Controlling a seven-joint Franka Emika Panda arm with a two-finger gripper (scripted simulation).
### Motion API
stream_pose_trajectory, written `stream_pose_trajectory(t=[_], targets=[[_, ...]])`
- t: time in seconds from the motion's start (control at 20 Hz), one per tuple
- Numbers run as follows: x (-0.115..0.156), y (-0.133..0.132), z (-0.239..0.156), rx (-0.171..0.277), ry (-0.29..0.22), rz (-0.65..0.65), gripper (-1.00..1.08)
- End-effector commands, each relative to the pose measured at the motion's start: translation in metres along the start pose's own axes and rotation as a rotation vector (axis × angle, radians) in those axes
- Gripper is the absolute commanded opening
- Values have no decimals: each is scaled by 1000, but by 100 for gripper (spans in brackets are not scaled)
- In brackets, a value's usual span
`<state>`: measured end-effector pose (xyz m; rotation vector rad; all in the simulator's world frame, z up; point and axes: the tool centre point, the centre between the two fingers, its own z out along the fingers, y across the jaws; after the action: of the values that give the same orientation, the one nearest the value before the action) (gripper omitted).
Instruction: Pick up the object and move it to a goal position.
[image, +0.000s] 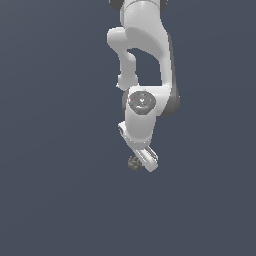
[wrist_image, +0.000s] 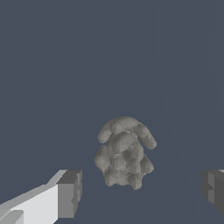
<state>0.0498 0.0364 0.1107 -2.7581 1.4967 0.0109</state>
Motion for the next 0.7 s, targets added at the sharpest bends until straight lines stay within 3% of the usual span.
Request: stream_pose_trajectory(t=[0.0,0.65], targets=[[1,-2,2,0,3,45,100],[3,-6,6,1,7,122,100]])
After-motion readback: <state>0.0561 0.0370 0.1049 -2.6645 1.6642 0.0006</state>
